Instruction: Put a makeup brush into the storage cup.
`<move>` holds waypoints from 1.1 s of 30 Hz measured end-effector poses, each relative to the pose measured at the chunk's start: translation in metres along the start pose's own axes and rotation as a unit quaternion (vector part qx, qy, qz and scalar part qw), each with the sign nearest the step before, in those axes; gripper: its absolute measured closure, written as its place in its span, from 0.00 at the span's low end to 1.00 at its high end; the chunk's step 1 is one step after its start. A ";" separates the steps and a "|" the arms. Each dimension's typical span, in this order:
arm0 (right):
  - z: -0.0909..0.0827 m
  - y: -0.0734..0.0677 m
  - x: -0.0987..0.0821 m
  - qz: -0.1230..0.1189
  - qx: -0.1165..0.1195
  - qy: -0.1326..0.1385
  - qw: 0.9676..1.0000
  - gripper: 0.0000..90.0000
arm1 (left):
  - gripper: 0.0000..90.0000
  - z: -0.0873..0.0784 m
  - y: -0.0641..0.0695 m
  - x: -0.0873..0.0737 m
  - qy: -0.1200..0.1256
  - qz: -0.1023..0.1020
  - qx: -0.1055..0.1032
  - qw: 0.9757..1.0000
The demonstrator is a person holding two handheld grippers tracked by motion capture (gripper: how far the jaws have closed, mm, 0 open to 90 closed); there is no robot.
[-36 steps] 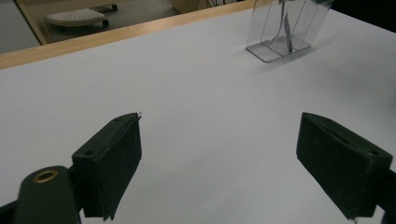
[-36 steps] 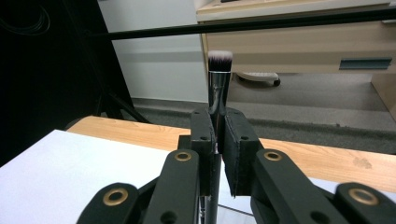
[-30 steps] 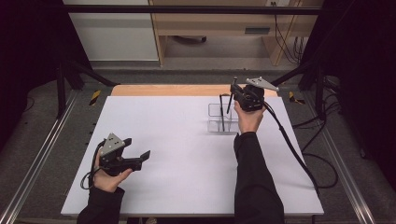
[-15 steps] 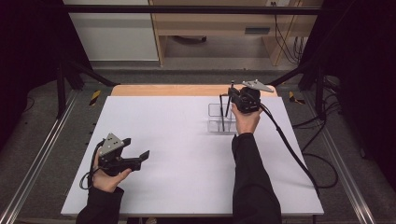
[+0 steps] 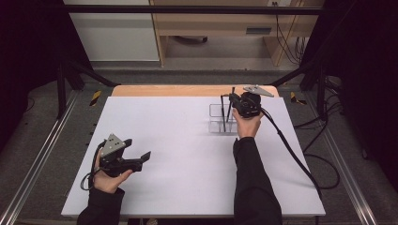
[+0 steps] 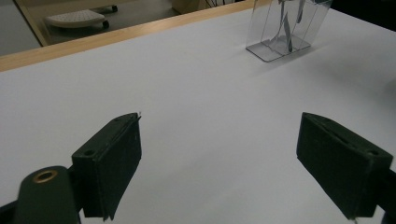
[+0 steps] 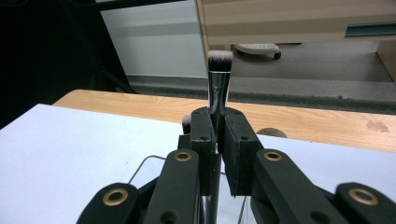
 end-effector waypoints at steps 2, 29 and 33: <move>0.000 0.001 -0.002 -0.001 -0.002 -0.003 1.000 0.93 | 0.15 0.000 0.000 0.000 0.000 0.000 0.001 1.000; 0.001 -0.001 -0.034 -0.010 0.001 -0.048 0.999 0.93 | 0.15 0.001 0.001 -0.001 -0.003 0.003 0.001 1.000; -0.002 0.000 -0.037 -0.008 0.005 -0.050 0.999 0.92 | 0.15 0.001 0.001 -0.001 -0.004 0.002 0.001 1.000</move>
Point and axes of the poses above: each handheld gripper's, and its own axes: z roughly forward along the jaws, x roughly out of its top, y roughly to its right, the point moved 9 cm from there along z, roughly forward along the jaws, and after that the axes turned 8 degrees about y, right-handed, at the moved point
